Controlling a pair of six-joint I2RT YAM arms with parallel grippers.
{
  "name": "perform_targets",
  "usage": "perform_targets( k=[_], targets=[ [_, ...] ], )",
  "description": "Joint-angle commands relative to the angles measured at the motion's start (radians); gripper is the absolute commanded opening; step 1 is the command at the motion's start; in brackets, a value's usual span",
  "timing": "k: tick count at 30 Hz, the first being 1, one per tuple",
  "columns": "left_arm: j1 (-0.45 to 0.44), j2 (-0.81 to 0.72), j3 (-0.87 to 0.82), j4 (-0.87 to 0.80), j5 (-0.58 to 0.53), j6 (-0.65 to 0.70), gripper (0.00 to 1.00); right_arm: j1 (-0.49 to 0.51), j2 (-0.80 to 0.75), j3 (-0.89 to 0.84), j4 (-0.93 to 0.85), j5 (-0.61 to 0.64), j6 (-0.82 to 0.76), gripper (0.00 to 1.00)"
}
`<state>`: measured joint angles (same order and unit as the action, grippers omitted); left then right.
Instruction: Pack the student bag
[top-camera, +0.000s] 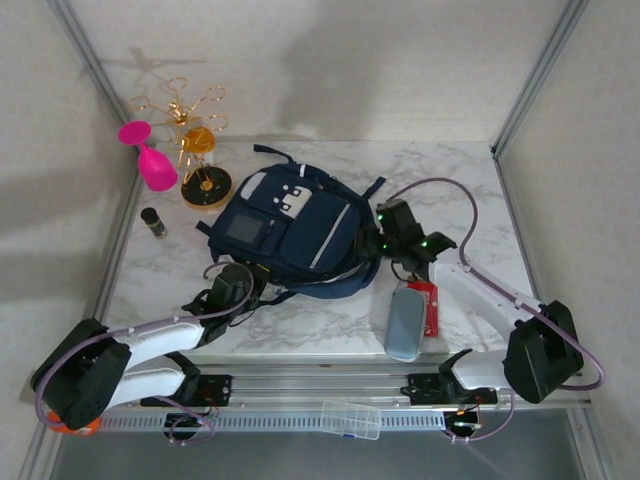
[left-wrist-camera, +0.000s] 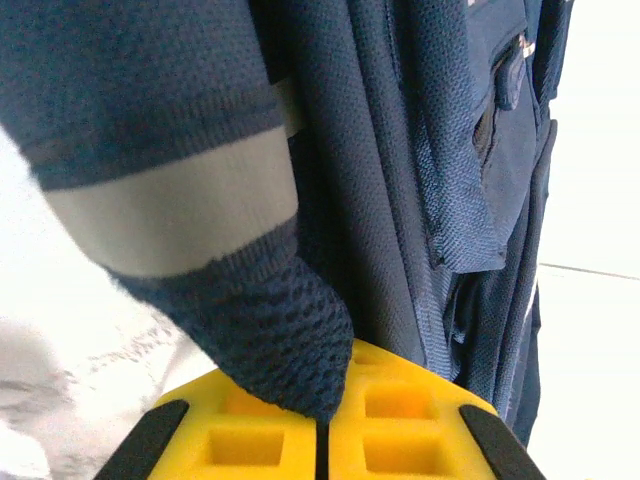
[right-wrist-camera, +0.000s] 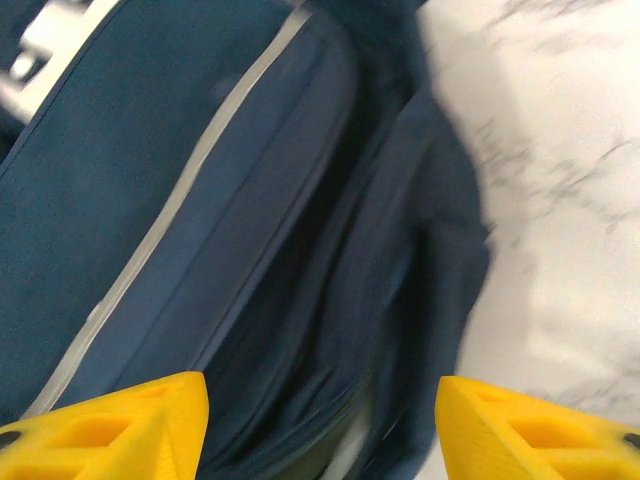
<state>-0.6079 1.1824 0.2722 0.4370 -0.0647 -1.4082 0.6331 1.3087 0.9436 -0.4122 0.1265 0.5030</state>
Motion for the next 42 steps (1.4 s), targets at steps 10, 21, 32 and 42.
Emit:
perform_targets(
  k=[10,21,32,42],
  targets=[
    [-0.099,0.080,0.096,0.181,0.050,-0.074,0.00,0.418,0.051,-0.109,0.192,0.012,0.238,0.50],
    [-0.117,0.093,0.123,0.172,0.039,-0.078,0.00,0.517,0.254,-0.044,0.395,0.090,0.296,0.42],
    [-0.187,0.130,0.150,0.188,0.009,-0.109,0.00,0.419,0.357,0.044,0.304,0.199,0.305,0.41],
    [-0.196,0.124,0.170,0.170,-0.003,-0.090,0.00,0.422,0.425,0.125,0.258,0.290,0.238,0.28]
  ],
)
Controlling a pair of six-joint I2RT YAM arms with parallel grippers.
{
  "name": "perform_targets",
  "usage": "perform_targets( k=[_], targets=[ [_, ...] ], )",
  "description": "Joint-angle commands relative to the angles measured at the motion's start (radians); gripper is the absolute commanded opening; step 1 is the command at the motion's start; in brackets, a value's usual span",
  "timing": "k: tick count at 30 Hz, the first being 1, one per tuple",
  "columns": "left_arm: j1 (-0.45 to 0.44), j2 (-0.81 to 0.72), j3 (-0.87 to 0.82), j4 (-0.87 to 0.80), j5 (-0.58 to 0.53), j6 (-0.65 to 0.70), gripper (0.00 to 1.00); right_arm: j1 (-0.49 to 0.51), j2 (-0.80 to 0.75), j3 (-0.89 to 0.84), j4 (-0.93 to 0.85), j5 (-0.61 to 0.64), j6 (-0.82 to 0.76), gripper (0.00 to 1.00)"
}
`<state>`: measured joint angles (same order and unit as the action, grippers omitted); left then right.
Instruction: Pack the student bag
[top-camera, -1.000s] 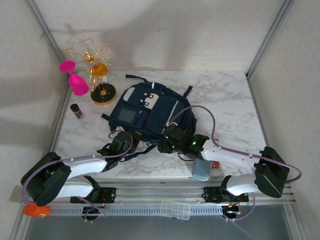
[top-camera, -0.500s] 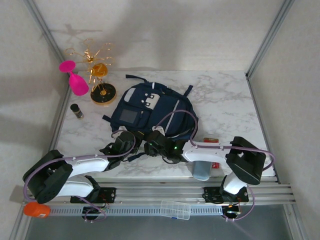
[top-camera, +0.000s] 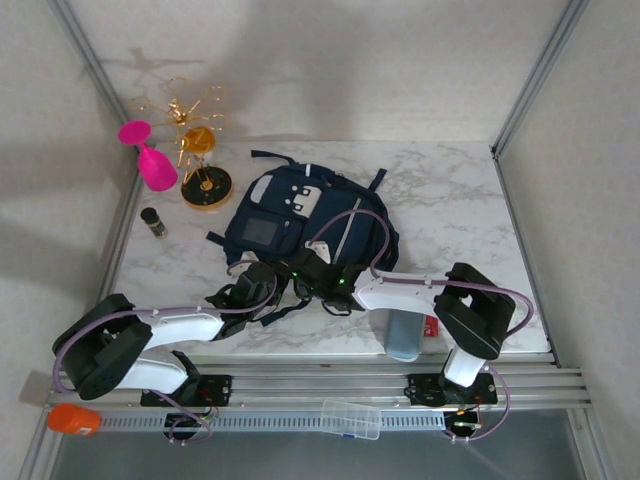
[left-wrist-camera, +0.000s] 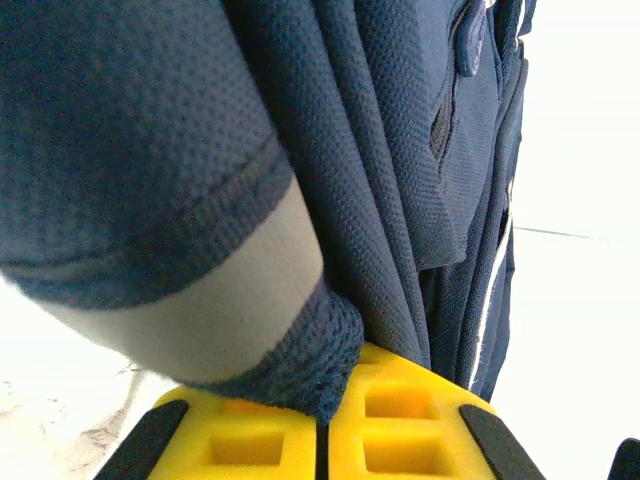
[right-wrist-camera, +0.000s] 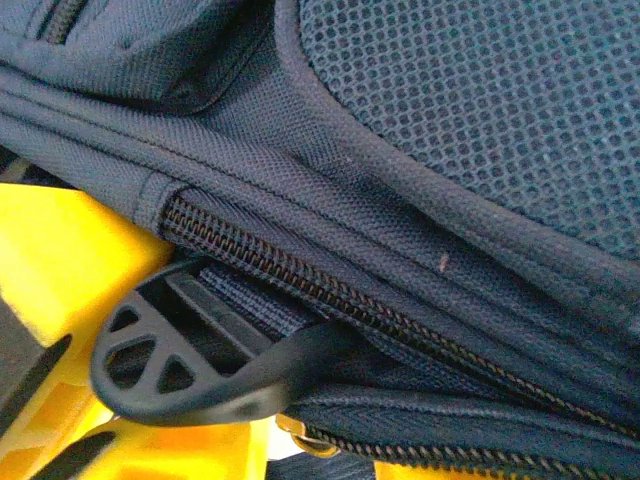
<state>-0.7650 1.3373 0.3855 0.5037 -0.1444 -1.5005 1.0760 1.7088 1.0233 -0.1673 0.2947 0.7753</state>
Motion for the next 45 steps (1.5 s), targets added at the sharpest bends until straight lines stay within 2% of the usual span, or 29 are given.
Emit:
perform_targets(
  k=[1,7,11,13,17,21,25,33,38,45],
  targets=[
    [-0.038,-0.036,0.059,0.092,0.071,0.006,0.00,-0.017,0.021,0.045,0.004,0.129,-0.040,0.27],
    [-0.036,-0.082,0.064,0.020,0.024,0.037,0.00,-0.011,-0.058,-0.026,-0.076,0.143,-0.038,0.22],
    [-0.036,-0.090,0.068,0.025,0.032,0.043,0.00,0.006,-0.103,-0.049,-0.132,0.132,-0.070,0.21],
    [-0.037,-0.084,0.077,0.020,0.034,0.046,0.00,0.023,-0.087,-0.030,-0.160,0.146,-0.084,0.21],
    [-0.039,-0.065,0.073,0.059,0.051,0.036,0.00,0.028,-0.024,0.013,-0.109,0.066,-0.126,0.22],
    [-0.039,-0.067,0.084,0.041,0.054,0.042,0.00,0.024,0.023,0.063,-0.121,0.114,-0.142,0.32],
    [-0.038,-0.077,0.077,0.039,0.044,0.037,0.00,0.010,0.055,0.090,-0.107,0.107,-0.157,0.32],
    [-0.034,-0.113,0.072,-0.004,0.008,0.062,0.00,0.003,0.025,0.090,-0.170,0.133,-0.159,0.15],
    [0.009,-0.147,0.072,-0.088,-0.016,0.093,0.00,-0.012,-0.072,-0.011,-0.184,0.095,-0.137,0.09],
    [0.165,-0.207,0.032,-0.136,0.065,0.151,0.00,-0.077,-0.205,-0.186,-0.198,0.057,-0.105,0.07]
  ],
)
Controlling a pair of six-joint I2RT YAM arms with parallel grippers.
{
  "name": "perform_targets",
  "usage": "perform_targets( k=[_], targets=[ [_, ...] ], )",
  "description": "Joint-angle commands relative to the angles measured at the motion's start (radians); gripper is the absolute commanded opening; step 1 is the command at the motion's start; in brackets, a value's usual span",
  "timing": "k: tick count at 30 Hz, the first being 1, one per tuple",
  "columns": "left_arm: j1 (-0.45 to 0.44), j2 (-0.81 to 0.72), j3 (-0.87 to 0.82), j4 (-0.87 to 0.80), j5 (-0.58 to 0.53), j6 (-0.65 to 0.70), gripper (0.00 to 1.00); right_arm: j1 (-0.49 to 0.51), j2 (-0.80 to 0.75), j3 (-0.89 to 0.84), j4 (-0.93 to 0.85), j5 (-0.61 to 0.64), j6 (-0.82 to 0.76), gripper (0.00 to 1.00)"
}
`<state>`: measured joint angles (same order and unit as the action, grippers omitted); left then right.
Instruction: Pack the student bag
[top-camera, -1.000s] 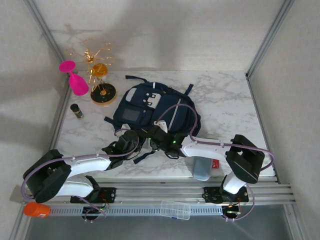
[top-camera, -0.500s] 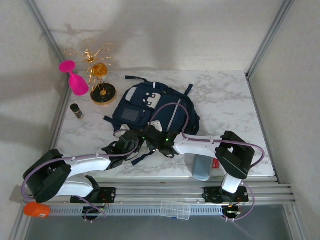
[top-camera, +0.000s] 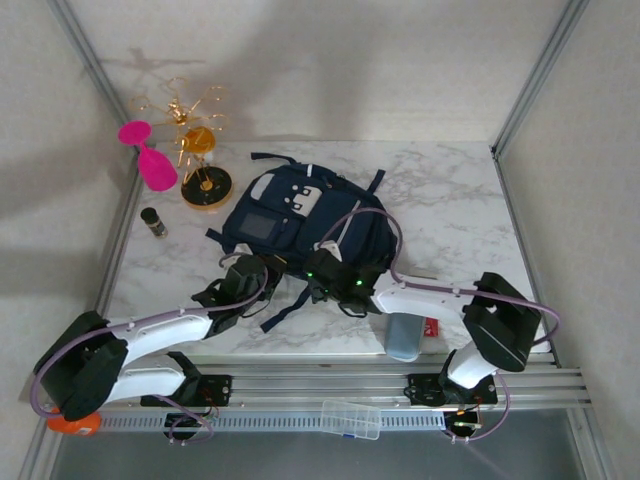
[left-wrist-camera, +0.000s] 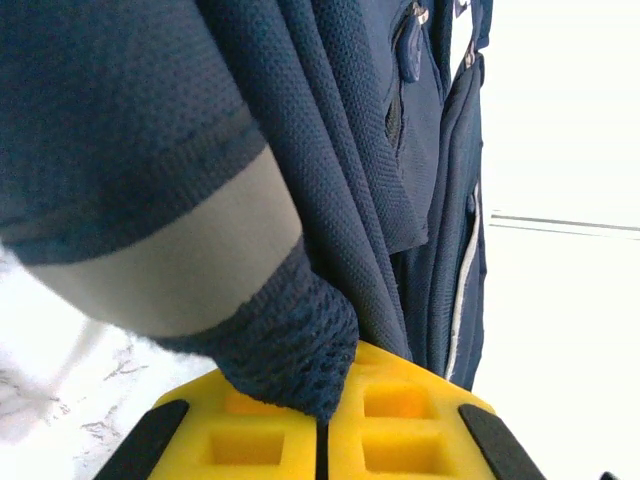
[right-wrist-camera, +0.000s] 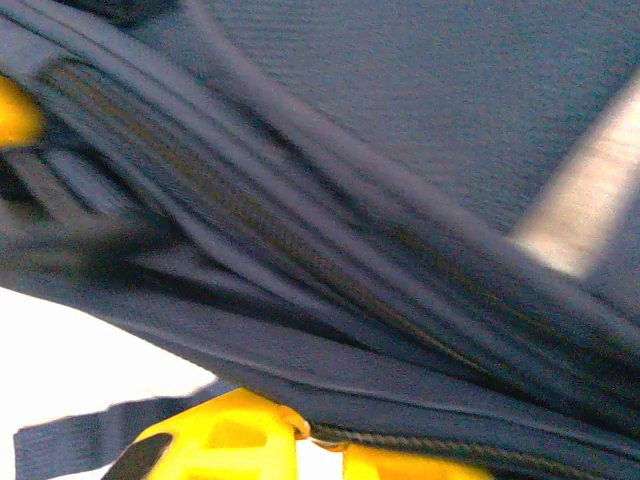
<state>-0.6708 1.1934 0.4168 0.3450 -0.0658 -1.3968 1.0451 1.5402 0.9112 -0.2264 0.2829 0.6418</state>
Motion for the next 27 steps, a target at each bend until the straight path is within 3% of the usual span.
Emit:
perform_targets(
  k=[1,5,10,12,15,21,27],
  targets=[
    [0.093,-0.068,-0.001,0.015,-0.002,0.063,0.00,-0.047,-0.056,-0.085,-0.151,0.082,0.028,0.06],
    [0.157,-0.066,0.017,-0.014,0.036,0.119,0.00,-0.045,-0.098,-0.097,-0.182,0.092,0.022,0.05],
    [0.209,-0.008,0.065,-0.039,0.084,0.202,0.00,-0.003,-0.101,-0.075,-0.084,-0.059,-0.056,0.03],
    [0.236,0.030,0.095,-0.043,0.134,0.234,0.00,-0.003,-0.088,-0.053,-0.165,-0.008,-0.025,0.04],
    [0.255,0.064,0.126,-0.069,0.178,0.263,0.00,-0.057,-0.122,-0.096,-0.259,0.072,0.024,0.04],
    [0.323,0.117,0.134,-0.069,0.196,0.309,0.00,-0.165,-0.305,-0.240,-0.202,0.021,0.043,0.03],
    [0.348,0.241,0.253,-0.058,0.281,0.404,0.00,-0.066,-0.262,-0.181,-0.096,-0.110,-0.055,0.02]
  ],
)
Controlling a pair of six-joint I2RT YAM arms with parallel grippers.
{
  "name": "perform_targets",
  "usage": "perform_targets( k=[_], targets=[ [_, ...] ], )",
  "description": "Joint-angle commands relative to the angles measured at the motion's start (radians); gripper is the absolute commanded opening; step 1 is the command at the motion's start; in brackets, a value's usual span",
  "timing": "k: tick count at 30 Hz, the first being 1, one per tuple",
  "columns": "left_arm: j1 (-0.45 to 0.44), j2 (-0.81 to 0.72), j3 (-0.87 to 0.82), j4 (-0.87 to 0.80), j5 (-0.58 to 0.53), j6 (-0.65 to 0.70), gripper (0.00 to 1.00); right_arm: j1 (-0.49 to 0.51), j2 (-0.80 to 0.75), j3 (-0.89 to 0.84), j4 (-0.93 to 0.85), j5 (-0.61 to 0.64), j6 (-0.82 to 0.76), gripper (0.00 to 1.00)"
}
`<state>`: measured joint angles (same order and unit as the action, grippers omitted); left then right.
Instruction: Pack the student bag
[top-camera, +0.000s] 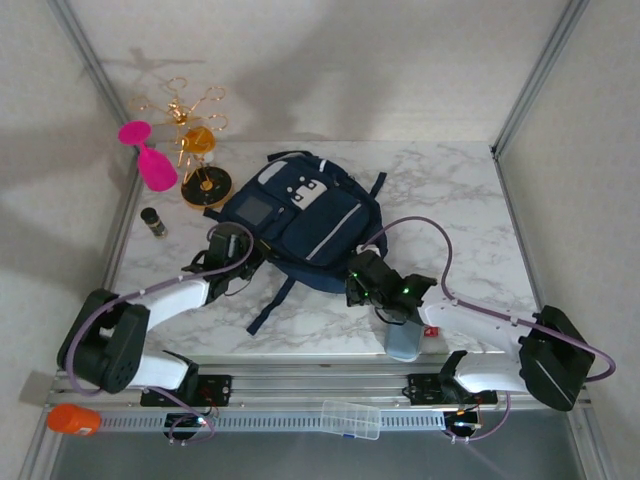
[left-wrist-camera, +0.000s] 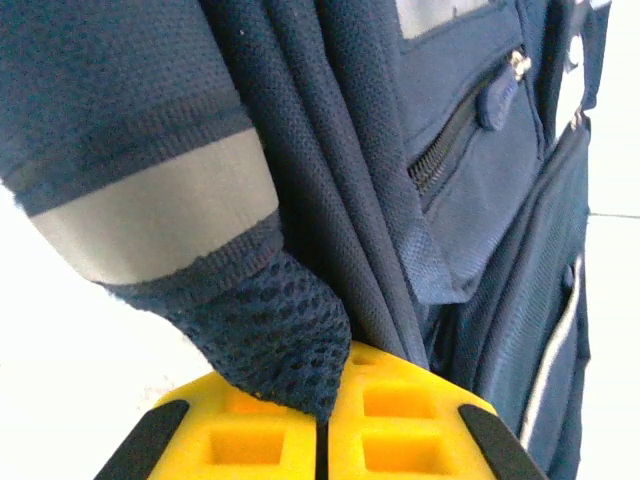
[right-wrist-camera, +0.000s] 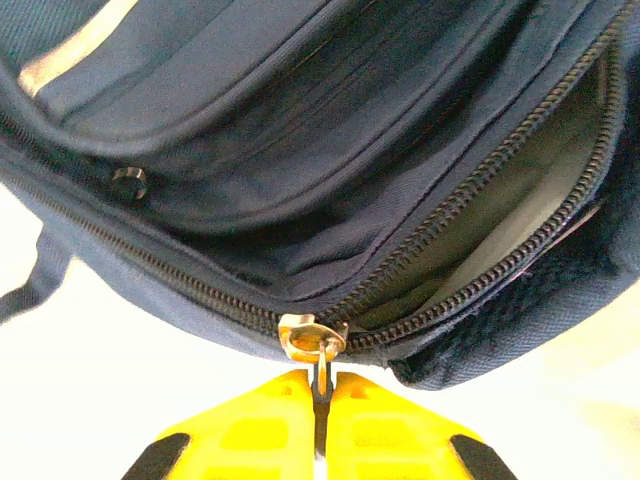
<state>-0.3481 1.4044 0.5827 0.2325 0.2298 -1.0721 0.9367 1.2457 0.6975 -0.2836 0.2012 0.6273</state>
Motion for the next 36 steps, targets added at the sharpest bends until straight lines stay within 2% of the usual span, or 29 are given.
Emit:
perform_targets(
  k=[1,4,7,8,10,13,15,18,20,21,24,26,29,31,36],
  targets=[
    [0.025,0.045,0.102,0.069,-0.005,0.086,0.00,0.068,0.052,0.053,-0.026,-0.042,-0.045,0.02],
    [0.026,0.078,0.117,0.123,0.032,0.075,0.00,0.085,0.087,0.086,-0.005,-0.075,-0.037,0.03],
    [0.027,0.098,0.158,0.036,0.017,0.113,0.01,0.070,0.082,0.085,-0.017,-0.019,-0.011,0.04],
    [0.027,0.097,0.164,0.020,0.016,0.127,0.06,0.067,0.083,0.083,-0.018,-0.007,-0.014,0.03],
    [0.026,0.073,0.154,0.007,0.026,0.141,0.30,0.068,0.093,0.075,0.012,-0.003,-0.038,0.01],
    [0.009,-0.005,0.084,0.020,0.047,0.096,0.45,0.068,0.114,0.065,0.060,-0.062,-0.058,0.00],
    [-0.040,-0.070,0.018,0.036,0.031,0.022,0.55,0.070,0.112,0.053,0.090,-0.082,-0.053,0.00],
    [-0.167,-0.154,-0.089,0.145,-0.016,-0.149,0.61,0.070,0.110,0.050,0.115,-0.109,-0.051,0.00],
    [-0.274,-0.177,-0.130,0.202,-0.093,-0.256,0.65,0.070,0.111,0.057,0.111,-0.111,-0.051,0.00],
    [-0.330,-0.175,-0.141,0.225,-0.141,-0.306,0.67,0.070,0.112,0.060,0.105,-0.105,-0.051,0.00],
    [-0.415,-0.131,-0.144,0.301,-0.194,-0.412,0.66,0.070,0.107,0.058,0.095,-0.092,-0.052,0.00],
    [-0.453,-0.097,-0.138,0.359,-0.228,-0.446,0.61,0.071,0.106,0.054,0.098,-0.097,-0.055,0.00],
    [-0.503,-0.038,-0.084,0.311,-0.270,-0.483,0.55,0.070,0.108,0.056,0.091,-0.094,-0.058,0.00],
    [-0.528,-0.010,-0.089,0.339,-0.294,-0.524,0.50,0.070,0.103,0.053,0.087,-0.078,-0.058,0.00],
    [-0.588,0.026,-0.109,0.343,-0.371,-0.613,0.47,0.070,0.115,0.069,0.082,-0.064,-0.070,0.00]
  ],
)
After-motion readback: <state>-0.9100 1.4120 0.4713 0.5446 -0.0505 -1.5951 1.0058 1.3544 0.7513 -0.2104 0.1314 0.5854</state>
